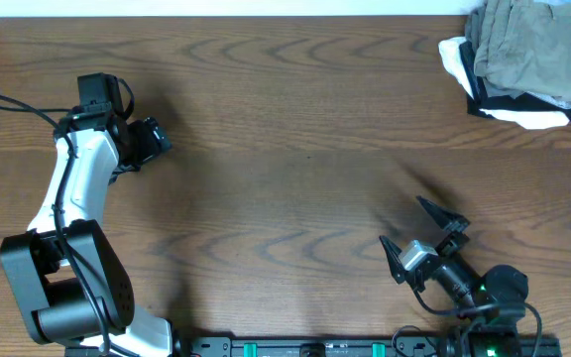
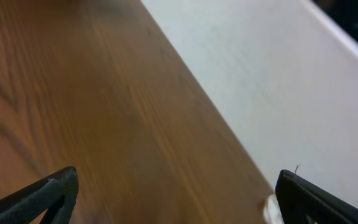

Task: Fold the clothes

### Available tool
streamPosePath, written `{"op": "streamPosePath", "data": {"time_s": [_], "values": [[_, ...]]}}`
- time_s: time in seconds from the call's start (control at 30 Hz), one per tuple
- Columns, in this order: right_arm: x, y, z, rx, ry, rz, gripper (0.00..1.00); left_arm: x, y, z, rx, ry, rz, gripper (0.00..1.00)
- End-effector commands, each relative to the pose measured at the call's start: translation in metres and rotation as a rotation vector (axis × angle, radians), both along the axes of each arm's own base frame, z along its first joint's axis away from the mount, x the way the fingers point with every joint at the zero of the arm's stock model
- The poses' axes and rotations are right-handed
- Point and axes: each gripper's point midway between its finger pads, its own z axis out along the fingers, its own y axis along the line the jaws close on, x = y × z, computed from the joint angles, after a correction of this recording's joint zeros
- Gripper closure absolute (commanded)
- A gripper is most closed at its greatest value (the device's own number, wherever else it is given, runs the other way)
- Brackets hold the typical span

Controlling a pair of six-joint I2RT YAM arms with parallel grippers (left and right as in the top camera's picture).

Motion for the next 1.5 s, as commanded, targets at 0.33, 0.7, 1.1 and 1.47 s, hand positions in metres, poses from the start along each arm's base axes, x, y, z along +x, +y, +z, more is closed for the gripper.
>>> {"op": "streamPosePath", "data": {"time_s": [0.33, 0.7, 1.1, 1.47], "values": [[-0.011, 0.01, 0.023, 0.138, -0.017, 0.05, 0.01, 0.001, -0.001, 0.003, 0.007, -0.005, -0.007, 0.02], [0.027, -0.071, 0.027, 0.683, 0.173, -0.501, 0.01, 0.001, -0.001, 0.003, 0.007, -0.005, -0.007, 0.02], [0.028, -0.079, 0.013, 0.556, 0.165, -0.562, 0.01, 0.001, -0.001, 0.003, 0.007, -0.006, -0.007, 0.02], [0.029, -0.078, 0.01, 0.552, 0.178, -0.561, 0.01, 0.001, -0.001, 0.003, 0.007, -0.005, -0.007, 0.02]]}}
